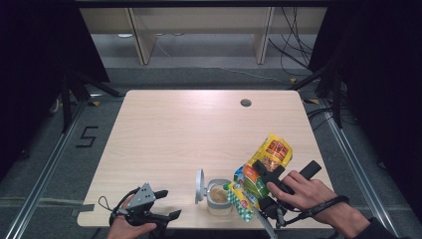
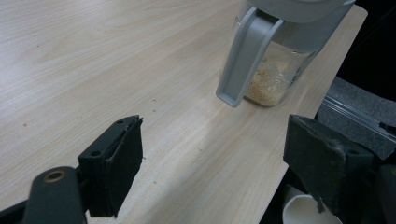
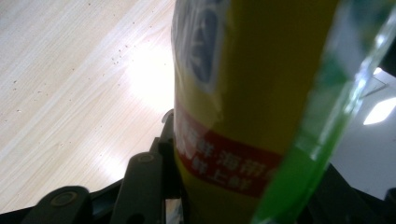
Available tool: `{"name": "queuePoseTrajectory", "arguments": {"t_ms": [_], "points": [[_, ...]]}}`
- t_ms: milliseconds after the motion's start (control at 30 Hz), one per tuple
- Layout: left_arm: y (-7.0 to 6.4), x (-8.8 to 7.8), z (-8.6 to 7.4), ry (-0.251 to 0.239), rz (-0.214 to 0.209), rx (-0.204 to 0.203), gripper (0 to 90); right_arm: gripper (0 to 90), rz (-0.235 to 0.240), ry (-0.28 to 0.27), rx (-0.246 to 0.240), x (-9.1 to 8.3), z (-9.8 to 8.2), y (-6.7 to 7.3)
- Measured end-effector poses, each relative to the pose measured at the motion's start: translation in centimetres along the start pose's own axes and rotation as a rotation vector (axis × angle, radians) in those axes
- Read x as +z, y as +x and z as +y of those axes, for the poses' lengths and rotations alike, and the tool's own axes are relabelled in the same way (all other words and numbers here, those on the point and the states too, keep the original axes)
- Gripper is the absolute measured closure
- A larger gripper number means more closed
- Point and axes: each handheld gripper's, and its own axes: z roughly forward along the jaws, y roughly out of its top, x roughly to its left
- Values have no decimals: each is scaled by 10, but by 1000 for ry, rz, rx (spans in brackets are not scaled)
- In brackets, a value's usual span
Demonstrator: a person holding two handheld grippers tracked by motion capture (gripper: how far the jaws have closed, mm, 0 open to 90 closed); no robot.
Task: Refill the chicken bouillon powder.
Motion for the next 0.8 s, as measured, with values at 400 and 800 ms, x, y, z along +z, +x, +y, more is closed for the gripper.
{"name": "queuePoseTrajectory", "arguments": {"t_ms": [400,800], "points": [[0,0,0,-8,2,-2,191,613,-13,-3,-7,1,1,0],[0,0,0,0,-2,7,191,613,-16,-11,-56,1,-1,-2]]}}
